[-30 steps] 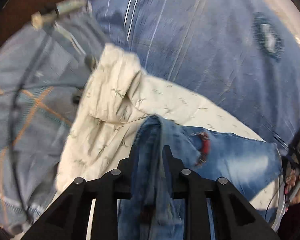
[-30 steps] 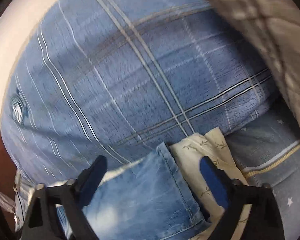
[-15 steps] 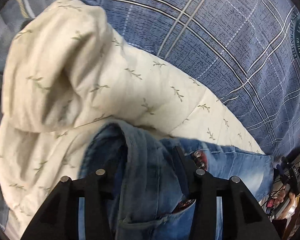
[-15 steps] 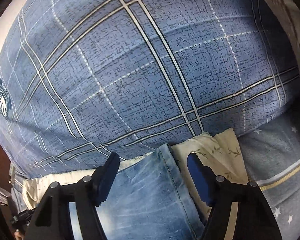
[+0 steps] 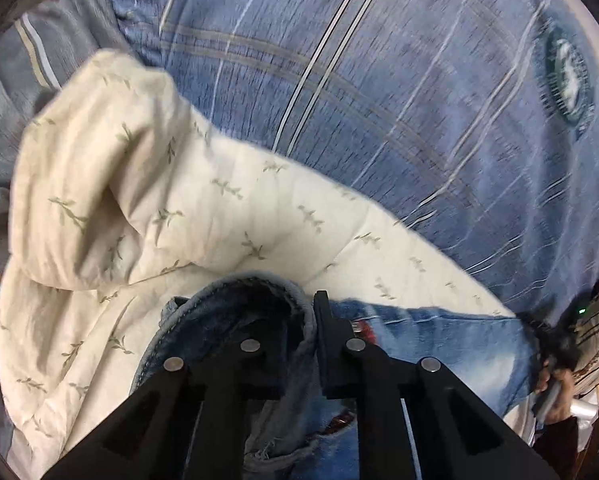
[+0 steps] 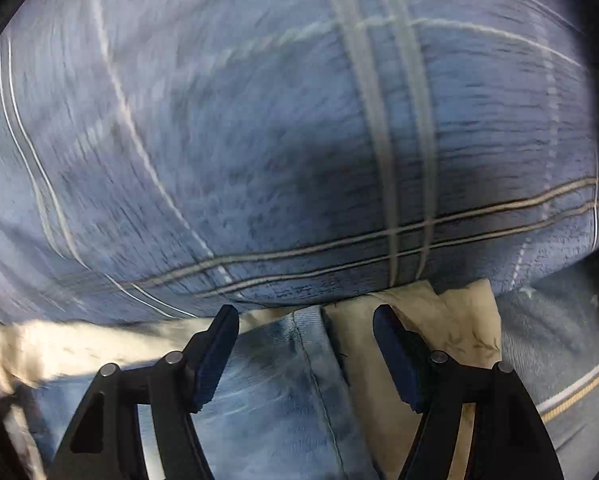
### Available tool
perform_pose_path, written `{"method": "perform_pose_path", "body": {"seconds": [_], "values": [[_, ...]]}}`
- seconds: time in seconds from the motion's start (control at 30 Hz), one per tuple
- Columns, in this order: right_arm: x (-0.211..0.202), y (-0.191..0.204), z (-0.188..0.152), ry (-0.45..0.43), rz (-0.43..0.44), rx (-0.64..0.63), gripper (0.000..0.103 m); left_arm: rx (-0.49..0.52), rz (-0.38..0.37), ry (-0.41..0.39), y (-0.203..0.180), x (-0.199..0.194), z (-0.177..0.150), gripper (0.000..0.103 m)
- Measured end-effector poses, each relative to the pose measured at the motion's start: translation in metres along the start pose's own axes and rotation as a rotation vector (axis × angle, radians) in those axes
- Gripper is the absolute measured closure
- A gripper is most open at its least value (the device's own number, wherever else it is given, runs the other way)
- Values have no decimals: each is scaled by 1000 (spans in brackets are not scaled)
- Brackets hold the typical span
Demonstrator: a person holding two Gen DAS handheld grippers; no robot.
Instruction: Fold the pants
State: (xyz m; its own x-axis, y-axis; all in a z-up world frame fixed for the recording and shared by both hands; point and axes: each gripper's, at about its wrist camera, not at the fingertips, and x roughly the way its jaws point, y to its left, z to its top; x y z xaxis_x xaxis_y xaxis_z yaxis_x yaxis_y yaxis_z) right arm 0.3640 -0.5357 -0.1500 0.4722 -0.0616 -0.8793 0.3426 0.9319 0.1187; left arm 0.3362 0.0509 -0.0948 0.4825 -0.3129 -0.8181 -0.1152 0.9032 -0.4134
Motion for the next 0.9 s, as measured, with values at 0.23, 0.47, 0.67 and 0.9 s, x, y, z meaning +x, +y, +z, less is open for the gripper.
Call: {"method": "perform_pose_path", "body": {"seconds": [0.23,0.47,0.67,0.9], "values": [[-86,-7,-26,-246,90,40,85,20,-122,-108,-14,-72,-16,96],[-212,-40,-111,-394,164,115,85,47,-227,-201,-4,-157,-71,96],[-284,-78,-193,-432,181,193,85,97,-250,-176,14,-193,-140,95],[-296,-112,-308,-332,181,257,85,89,-222,-53,58,-188,-227,95]]}}
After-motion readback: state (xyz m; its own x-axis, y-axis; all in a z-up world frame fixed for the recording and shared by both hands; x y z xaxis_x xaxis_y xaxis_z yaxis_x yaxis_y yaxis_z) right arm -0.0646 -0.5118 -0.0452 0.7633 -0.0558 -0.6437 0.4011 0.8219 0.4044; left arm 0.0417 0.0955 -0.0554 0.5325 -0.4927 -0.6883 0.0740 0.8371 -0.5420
